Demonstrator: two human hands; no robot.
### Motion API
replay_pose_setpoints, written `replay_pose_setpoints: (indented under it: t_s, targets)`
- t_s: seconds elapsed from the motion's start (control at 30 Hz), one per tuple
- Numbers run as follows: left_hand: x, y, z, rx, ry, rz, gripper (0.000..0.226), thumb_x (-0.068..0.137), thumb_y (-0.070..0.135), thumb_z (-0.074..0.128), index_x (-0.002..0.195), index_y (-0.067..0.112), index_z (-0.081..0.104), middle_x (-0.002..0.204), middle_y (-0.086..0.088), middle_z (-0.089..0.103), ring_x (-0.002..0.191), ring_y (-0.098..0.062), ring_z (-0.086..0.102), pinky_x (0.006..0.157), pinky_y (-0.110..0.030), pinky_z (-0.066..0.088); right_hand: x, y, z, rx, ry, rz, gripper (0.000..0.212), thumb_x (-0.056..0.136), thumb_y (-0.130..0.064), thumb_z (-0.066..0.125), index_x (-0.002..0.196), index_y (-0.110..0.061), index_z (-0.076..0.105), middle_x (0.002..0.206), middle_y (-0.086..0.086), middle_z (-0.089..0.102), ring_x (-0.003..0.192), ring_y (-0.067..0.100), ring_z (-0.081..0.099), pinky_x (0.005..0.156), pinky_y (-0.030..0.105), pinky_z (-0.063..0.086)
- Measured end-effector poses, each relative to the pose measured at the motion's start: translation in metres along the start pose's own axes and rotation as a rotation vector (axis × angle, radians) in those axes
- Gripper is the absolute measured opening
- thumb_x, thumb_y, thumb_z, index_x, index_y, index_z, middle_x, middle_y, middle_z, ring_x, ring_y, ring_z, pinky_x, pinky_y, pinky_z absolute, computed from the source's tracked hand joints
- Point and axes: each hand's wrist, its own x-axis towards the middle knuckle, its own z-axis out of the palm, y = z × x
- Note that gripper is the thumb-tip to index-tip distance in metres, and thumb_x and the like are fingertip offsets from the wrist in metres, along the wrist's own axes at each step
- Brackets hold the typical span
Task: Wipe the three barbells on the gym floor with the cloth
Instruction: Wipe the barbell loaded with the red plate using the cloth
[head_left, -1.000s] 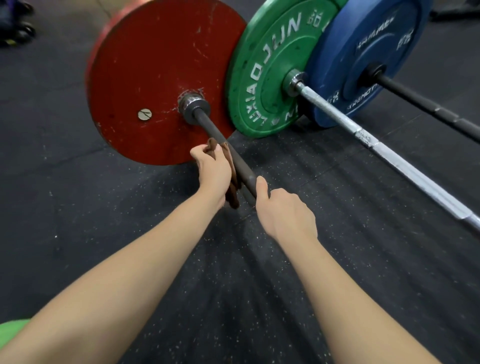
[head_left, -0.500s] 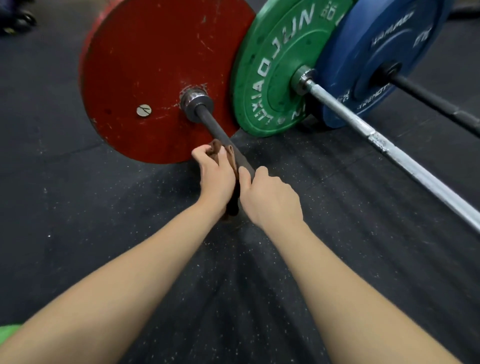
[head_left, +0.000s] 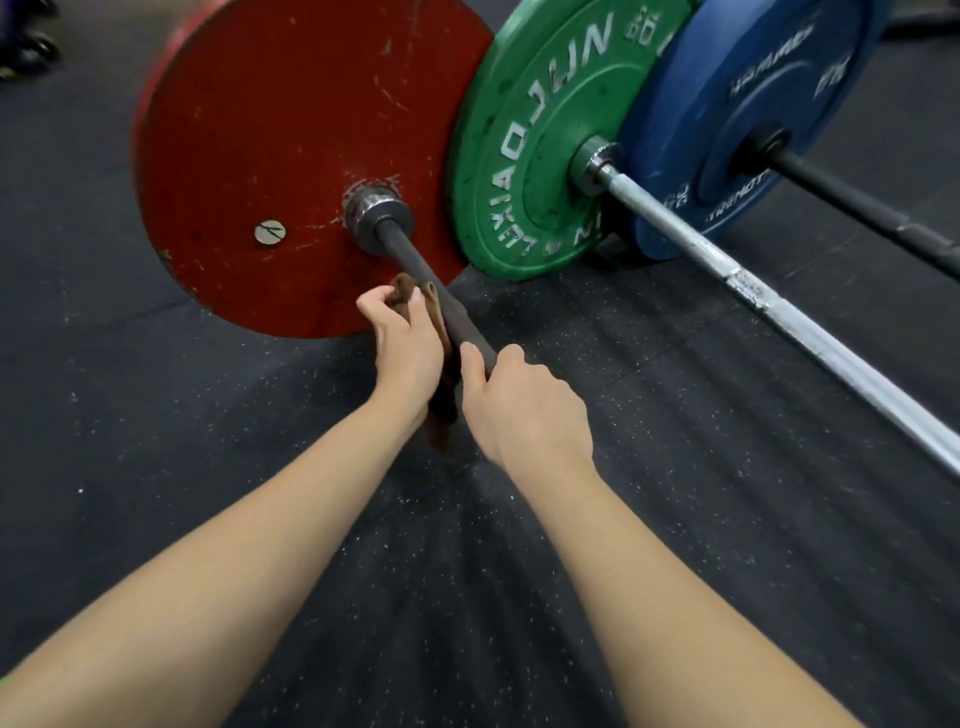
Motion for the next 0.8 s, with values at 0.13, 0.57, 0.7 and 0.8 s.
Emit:
replay_pose_setpoints:
  t_s: [0.13,0.57,0.7,0.8]
  targets:
    - [0.015,0.007,-0.001,0.032,0.010,-0.019,0.011,0.109,0.034,0.035,0.116,0.031,0.029,0.117,-0.002,0.052,0.102,-0.019,0.057,0.091,-0.046,0.053,-0.002,0.000,-0.001,-0.032,0.022,-0.012,0.049,0.106,-0.058,0.015,0.101,-0.018,0.042,0.102,0.009,0.068,0.077,0.028,0.051,0.068,0.039,0.039]
    - [0.001,-0.004,-0.001,-0.092,-0.012,-0.103,0.010,0.110,0.031,0.034,0.119,0.034,0.030,0.114,0.001,0.051,0.100,-0.014,0.055,0.087,-0.041,0.052,0.005,0.001,-0.001,0.083,-0.024,0.043,0.057,0.104,-0.061,0.020,0.109,-0.014,0.051,0.111,0.010,0.066,0.093,0.033,0.057,0.079,0.043,0.042]
    - [0.013,0.000,-0.006,0.014,-0.011,0.001,0.010,0.109,0.035,0.036,0.115,0.035,0.029,0.110,0.006,0.051,0.100,-0.016,0.057,0.093,-0.048,0.053,0.007,-0.003,-0.003,0.098,-0.064,0.089,0.065,0.103,-0.063,0.019,0.126,-0.013,0.053,0.125,0.010,0.062,0.111,0.035,0.058,0.087,0.045,0.042]
    - [0.029,0.004,-0.006,0.041,0.005,0.050,0.011,0.109,0.034,0.036,0.116,0.031,0.029,0.107,0.005,0.050,0.098,-0.016,0.056,0.090,-0.047,0.053,0.022,-0.017,-0.005,0.090,-0.044,0.077,0.067,0.104,-0.061,0.020,0.135,-0.011,0.052,0.136,0.011,0.056,0.120,0.036,0.055,0.090,0.045,0.041]
